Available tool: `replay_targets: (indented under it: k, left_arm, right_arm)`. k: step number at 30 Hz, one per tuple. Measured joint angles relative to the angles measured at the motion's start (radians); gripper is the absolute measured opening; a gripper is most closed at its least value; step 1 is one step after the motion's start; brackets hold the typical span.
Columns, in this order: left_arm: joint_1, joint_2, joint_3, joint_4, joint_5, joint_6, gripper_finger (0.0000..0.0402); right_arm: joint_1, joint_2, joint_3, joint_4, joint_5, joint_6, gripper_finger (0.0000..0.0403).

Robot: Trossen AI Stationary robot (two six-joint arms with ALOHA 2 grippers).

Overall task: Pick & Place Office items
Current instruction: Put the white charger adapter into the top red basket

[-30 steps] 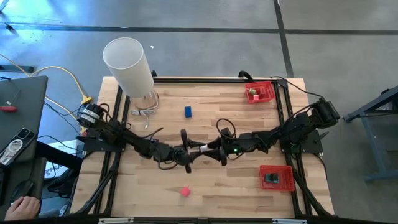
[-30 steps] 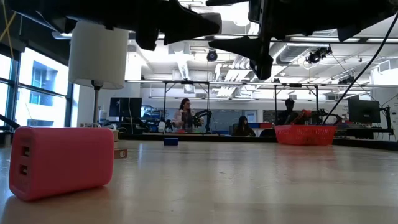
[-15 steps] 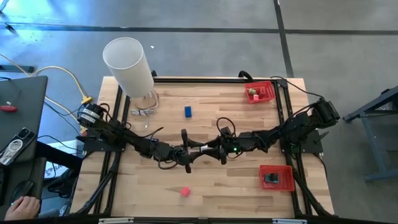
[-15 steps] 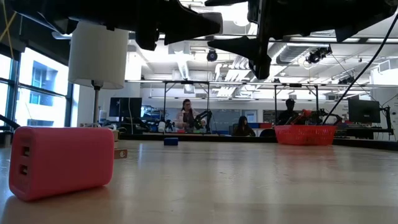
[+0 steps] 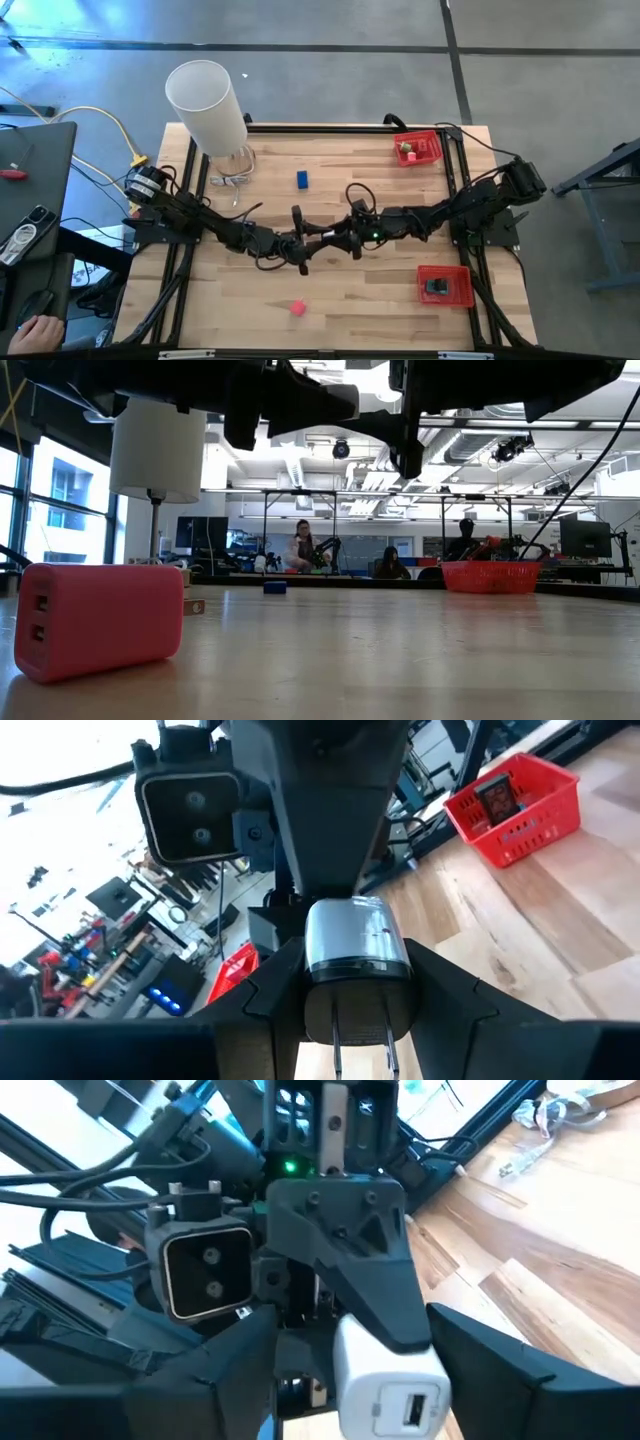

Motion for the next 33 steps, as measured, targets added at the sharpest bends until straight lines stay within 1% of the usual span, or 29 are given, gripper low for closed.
replay_targets:
  k: [2, 9, 14, 20, 27, 30, 33]
  left_arm:
    - [0.002, 0.000, 0.000, 0.000, -0.011, 0.027, 0.0131]
    - [0.010, 0.000, 0.000, 0.008, -0.012, 0.023, 0.0131]
    - [0.010, 0.000, 0.000, 0.029, -0.015, 0.033, 0.0131]
    - [0.011, 0.000, 0.006, 0.041, -0.018, 0.041, 0.0131]
    - [0.011, 0.000, 0.006, 0.039, -0.019, 0.052, 0.0131]
    - [0.011, -0.001, 0.006, 0.027, -0.019, 0.051, 0.0131]
    - [0.011, -0.001, 0.008, 0.015, -0.019, 0.042, 0.0131]
  right_arm:
    - [0.000, 0.000, 0.001, -0.010, -0.002, 0.000, 0.0231]
    - [0.000, 0.000, 0.001, -0.024, 0.002, -0.025, 0.0191]
    - [0.000, 0.000, 0.001, -0.025, -0.001, -0.026, 0.0176]
    - [0.000, 0.000, 0.001, -0.045, -0.037, -0.029, 0.0160]
    - [0.001, 0.000, 0.001, -0.052, -0.033, -0.050, 0.0114]
    - [0.000, 0.000, 0.001, -0.052, -0.033, -0.057, 0.0111]
    - [0.000, 0.000, 0.001, -0.054, -0.033, -0.057, 0.0123]
